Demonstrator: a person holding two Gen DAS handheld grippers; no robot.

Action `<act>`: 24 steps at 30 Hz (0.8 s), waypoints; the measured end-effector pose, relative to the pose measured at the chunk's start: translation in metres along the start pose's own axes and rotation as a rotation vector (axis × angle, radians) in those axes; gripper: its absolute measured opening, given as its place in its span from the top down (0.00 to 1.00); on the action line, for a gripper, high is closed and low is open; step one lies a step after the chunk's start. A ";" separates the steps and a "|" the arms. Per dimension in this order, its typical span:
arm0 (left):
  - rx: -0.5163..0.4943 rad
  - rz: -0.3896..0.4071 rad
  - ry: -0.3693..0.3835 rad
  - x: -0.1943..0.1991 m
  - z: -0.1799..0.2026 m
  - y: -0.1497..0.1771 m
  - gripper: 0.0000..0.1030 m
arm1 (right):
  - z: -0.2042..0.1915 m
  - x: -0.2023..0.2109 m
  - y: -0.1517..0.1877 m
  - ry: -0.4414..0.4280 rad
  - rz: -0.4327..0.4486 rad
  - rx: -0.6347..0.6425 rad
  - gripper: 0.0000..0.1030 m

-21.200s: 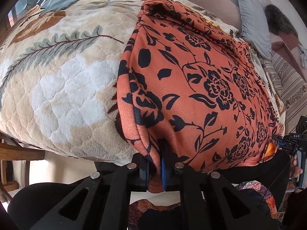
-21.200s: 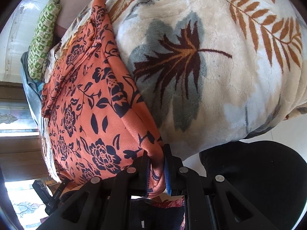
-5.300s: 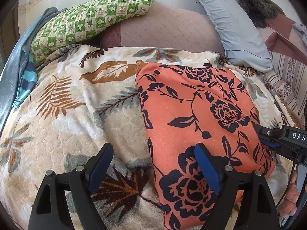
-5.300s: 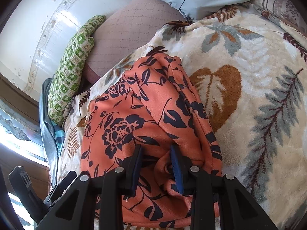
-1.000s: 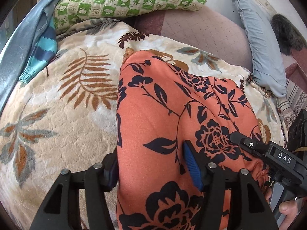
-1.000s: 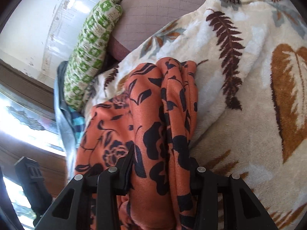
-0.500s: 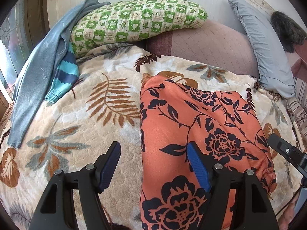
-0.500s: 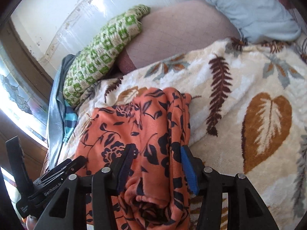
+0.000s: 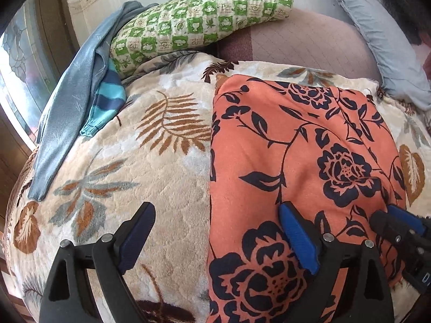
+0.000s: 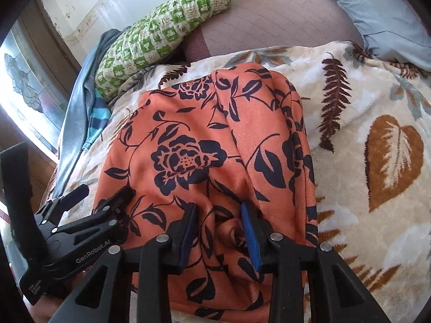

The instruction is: Fold small clothes

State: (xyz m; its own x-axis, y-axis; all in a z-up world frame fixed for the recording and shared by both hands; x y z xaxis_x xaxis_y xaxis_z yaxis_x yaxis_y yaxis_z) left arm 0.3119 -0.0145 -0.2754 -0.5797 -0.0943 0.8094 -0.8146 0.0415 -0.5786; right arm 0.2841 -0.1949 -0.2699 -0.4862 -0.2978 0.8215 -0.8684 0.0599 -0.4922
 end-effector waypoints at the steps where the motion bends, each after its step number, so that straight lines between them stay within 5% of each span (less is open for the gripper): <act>1: 0.006 0.003 -0.004 0.003 -0.001 0.001 0.09 | -0.001 0.006 0.002 0.005 0.017 0.004 0.64; 17: 0.094 0.200 0.025 0.111 -0.019 0.040 0.09 | -0.021 0.125 0.036 -0.076 0.242 0.002 0.62; 24: 0.073 0.205 0.027 0.126 -0.018 0.060 0.09 | -0.025 0.145 0.053 -0.059 0.280 0.013 0.62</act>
State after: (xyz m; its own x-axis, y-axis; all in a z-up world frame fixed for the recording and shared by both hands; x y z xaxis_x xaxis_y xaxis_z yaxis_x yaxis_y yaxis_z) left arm 0.1897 -0.0056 -0.2056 -0.7341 -0.0643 0.6760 -0.6766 -0.0153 -0.7362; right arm 0.1651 -0.2111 -0.1693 -0.7000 -0.3263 0.6352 -0.6997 0.1360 -0.7013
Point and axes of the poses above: each gripper's, at about its wrist camera, not at the fingertips, and x roughly against the way its jaws point, z to its right, y to its underside, the point moved 10 cm from there along -x, roughly the way its jaws point, and after that the axes turned 4 degrees about -z, right-handed, at the moved point
